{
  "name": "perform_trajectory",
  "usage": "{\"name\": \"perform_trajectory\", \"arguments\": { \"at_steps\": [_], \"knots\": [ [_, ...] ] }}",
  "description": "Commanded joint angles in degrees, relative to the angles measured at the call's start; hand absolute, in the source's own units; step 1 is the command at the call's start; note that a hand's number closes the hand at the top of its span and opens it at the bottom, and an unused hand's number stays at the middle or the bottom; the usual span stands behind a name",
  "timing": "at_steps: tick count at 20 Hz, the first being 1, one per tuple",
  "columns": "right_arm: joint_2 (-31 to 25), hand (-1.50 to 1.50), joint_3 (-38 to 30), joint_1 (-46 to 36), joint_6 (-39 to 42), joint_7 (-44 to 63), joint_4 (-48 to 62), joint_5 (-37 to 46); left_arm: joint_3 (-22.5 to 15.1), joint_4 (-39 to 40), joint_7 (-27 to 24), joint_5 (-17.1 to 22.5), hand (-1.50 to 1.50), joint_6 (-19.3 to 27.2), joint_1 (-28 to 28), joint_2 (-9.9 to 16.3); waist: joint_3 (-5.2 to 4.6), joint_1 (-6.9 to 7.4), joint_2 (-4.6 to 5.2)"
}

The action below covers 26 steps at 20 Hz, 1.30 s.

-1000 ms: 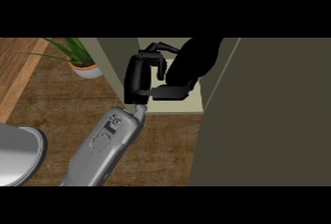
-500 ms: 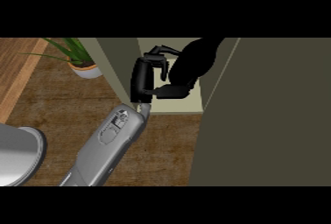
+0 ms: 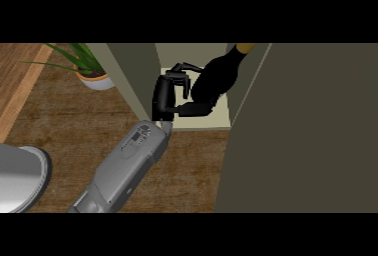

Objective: Pick up the wine, place it into the cabinet and close the cabinet

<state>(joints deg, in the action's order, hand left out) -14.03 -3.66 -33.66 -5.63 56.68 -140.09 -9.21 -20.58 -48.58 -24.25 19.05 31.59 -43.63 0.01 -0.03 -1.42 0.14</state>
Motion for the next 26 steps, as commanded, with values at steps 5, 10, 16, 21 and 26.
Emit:
{"name": "perform_trajectory", "arguments": {
  "at_steps": [5,10,16,21,26],
  "knots": [
    [1.7,-1.50,0.2,5.6,0.5,0.4,-7.0,-3.8,-5.1,8.6,-3.7,2.7,1.50,4.7,-2.7,0.0,0.03,-0.66,0.03],
    [-0.4,-1.50,-2.6,1.7,1.4,0.0,-2.5,-5.3,-1.7,15.9,-13.0,4.8,1.50,1.0,-1.3,0.0,0.00,-0.27,0.16],
    [0.6,-1.50,0.3,1.4,0.6,1.9,-4.5,-3.6,1.7,22.2,-17.7,9.8,1.50,-1.6,-5.6,0.0,-0.04,-0.93,0.30],
    [0.6,-1.50,-2.3,-1.2,0.8,0.6,-1.4,-6.1,6.7,27.6,-19.2,14.2,1.50,-4.8,-9.4,0.0,-0.06,-1.99,0.80],
    [1.7,-1.50,-2.2,2.3,3.3,-4.1,0.7,-5.7,6.0,31.2,-17.6,14.7,1.50,-4.7,-12.5,0.0,0.01,-1.25,0.59]
  ]
}}
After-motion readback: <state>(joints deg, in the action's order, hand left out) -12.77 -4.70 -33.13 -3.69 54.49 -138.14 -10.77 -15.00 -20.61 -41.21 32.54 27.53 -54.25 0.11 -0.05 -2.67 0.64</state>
